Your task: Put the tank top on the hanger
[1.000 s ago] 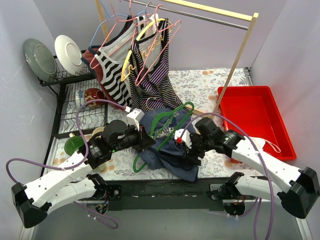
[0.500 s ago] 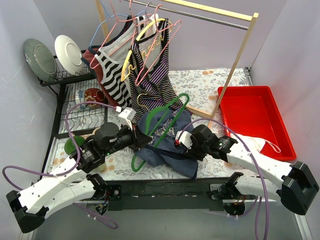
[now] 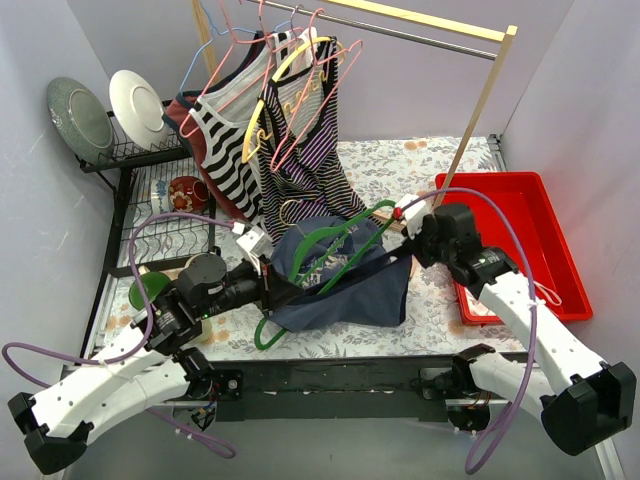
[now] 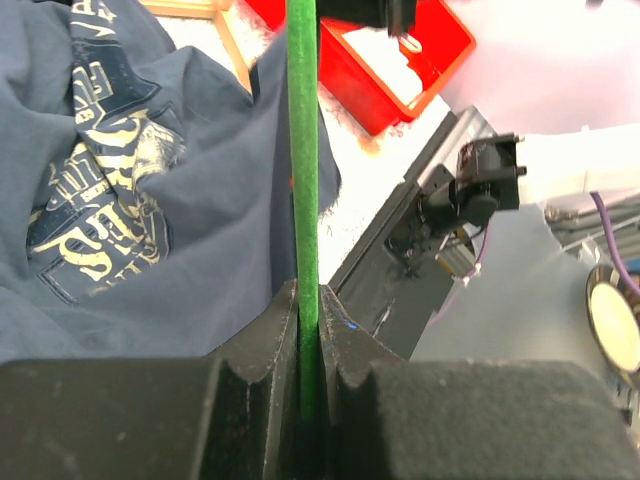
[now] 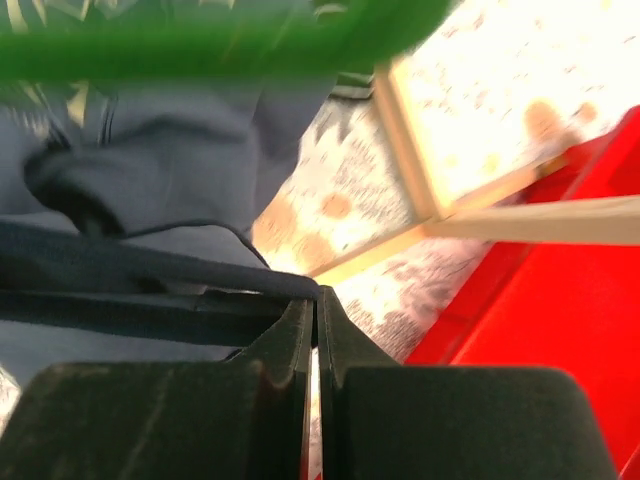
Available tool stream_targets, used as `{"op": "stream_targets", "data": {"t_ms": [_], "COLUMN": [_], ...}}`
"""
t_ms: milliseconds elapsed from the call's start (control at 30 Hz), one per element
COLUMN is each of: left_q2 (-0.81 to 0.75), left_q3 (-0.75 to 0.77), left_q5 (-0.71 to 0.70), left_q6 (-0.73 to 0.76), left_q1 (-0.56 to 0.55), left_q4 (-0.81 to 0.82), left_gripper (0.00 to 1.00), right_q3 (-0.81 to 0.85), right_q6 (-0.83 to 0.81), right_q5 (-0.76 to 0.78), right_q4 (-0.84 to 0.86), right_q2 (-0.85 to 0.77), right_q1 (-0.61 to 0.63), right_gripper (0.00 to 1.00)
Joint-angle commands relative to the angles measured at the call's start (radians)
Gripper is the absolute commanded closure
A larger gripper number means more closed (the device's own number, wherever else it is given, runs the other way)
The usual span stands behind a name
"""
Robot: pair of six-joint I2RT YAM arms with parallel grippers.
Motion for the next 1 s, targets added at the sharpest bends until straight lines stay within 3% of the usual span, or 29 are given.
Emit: {"op": "stream_targets", "data": {"t_ms": [0,267,967], "left_q2": [-0.006,0.035,0.075], "left_q3": [0.012,0.037,0.100], "left_q5": [0.066,0.089,0.121], "left_q6": [0.077,0.140,0.252], "left_q1": [0.003,0.003,0.003], "left_q4": [0.011,-0.032,-0.081], "left_gripper": [1.00,1.00,1.00], "right_q3": [0.112,0.223,0.344], "right_q6": [0.028,0.036,0.054], "right_q5": [-0.086,-0.149,-0.183], "right_q4": [0.026,-0.017,-0.082], "right_q2": [0.021,0.084,0.210], "right_q1": [-0.079,-0.160,-0.211], "right_gripper": [0.99,0.99,0.99]}}
